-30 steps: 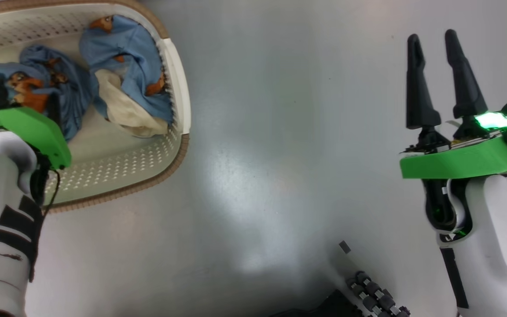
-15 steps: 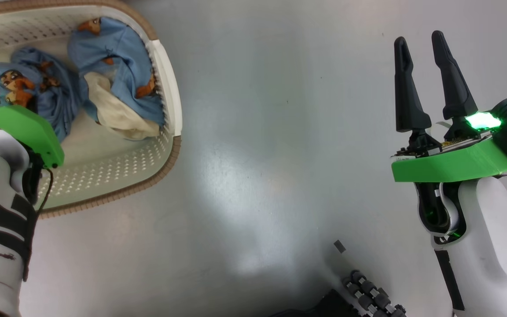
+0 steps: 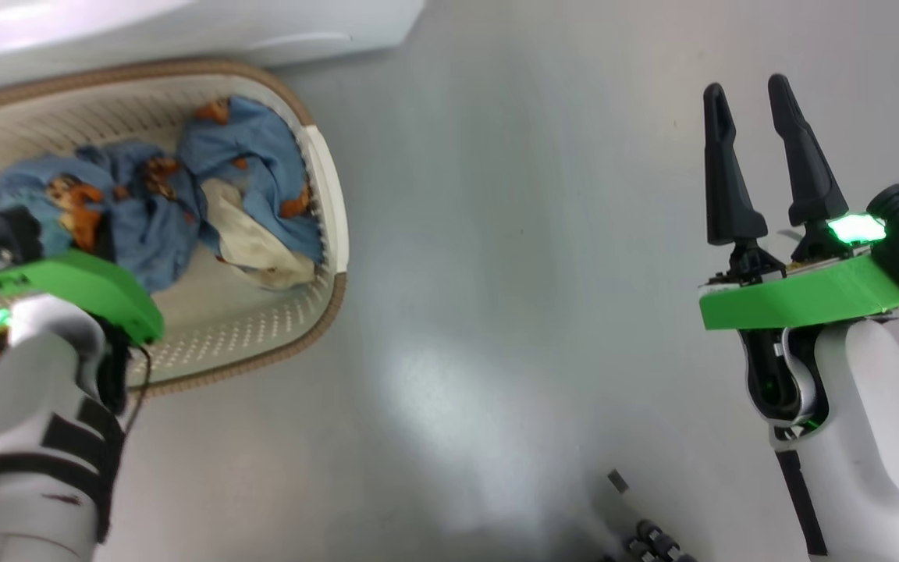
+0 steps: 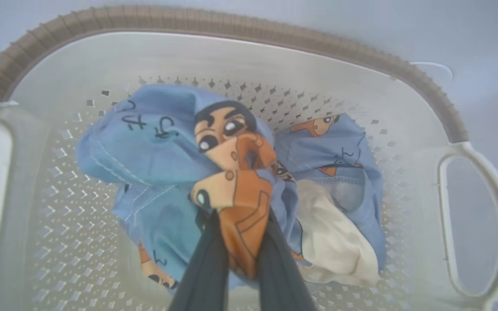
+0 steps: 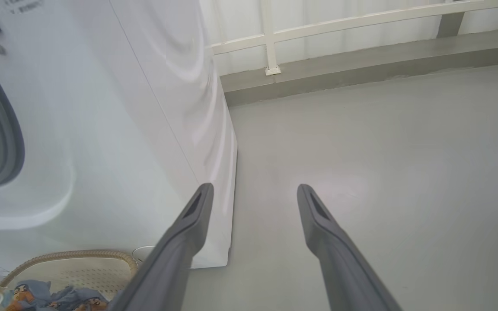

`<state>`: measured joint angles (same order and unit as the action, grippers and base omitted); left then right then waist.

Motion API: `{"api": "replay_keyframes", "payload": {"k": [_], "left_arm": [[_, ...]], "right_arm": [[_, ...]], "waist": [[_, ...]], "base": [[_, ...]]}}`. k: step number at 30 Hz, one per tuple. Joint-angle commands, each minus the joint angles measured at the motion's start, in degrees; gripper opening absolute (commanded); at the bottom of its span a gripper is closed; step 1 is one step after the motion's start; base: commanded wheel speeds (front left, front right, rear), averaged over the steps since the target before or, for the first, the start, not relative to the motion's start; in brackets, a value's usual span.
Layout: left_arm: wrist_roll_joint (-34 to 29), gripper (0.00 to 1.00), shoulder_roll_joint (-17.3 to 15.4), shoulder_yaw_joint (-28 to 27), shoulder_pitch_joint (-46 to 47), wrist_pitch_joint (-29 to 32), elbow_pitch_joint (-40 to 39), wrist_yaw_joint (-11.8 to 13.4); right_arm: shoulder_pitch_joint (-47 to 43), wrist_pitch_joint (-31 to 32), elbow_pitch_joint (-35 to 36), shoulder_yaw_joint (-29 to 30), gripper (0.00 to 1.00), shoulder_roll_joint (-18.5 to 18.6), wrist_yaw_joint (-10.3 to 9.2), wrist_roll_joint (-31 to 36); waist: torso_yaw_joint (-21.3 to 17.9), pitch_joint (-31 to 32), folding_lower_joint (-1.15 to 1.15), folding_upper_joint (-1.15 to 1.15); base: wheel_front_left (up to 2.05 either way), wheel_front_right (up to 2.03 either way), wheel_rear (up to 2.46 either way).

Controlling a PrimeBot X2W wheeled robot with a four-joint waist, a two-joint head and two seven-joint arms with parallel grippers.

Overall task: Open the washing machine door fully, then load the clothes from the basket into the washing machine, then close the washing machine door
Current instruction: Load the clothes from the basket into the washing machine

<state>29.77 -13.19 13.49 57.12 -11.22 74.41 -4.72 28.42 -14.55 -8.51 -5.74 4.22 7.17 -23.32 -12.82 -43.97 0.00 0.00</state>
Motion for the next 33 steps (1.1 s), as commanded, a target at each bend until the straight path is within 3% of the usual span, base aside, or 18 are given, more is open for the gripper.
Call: {"api": "replay_keyframes", "payload": {"k": [1, 10, 33], "left_arm": [[0.32, 0.00, -1.42, -0.99, -2.69, -1.04, -0.45, -0.38], [-0.05, 0.00, 1.12, 0.27, -9.09, -3.70, -2.85, -2.20], [-8.81, 0.00, 3.53, -9.93, -30.48, -3.77, -32.95, -2.69]], "right_arm": [[-3.06, -0.45, 0.69, -0.93, 1.00, 0.75, 0.32, -0.55], [-6.46, -0.45, -1.54, -0.59, 1.00, 3.15, 0.32, -0.79], [-15.47, -0.45, -3.96, 2.06, 1.00, 6.09, 0.32, -0.73]], "waist": [[1.85, 4.36, 0.00, 0.00], [4.92, 13.10, 0.00, 0.00], [10.24, 28.43, 0.00, 0.00]], "base": [[0.00, 0.00, 0.00], [0.00, 0.00, 0.00], [0.00, 0.00, 0.00]]}}
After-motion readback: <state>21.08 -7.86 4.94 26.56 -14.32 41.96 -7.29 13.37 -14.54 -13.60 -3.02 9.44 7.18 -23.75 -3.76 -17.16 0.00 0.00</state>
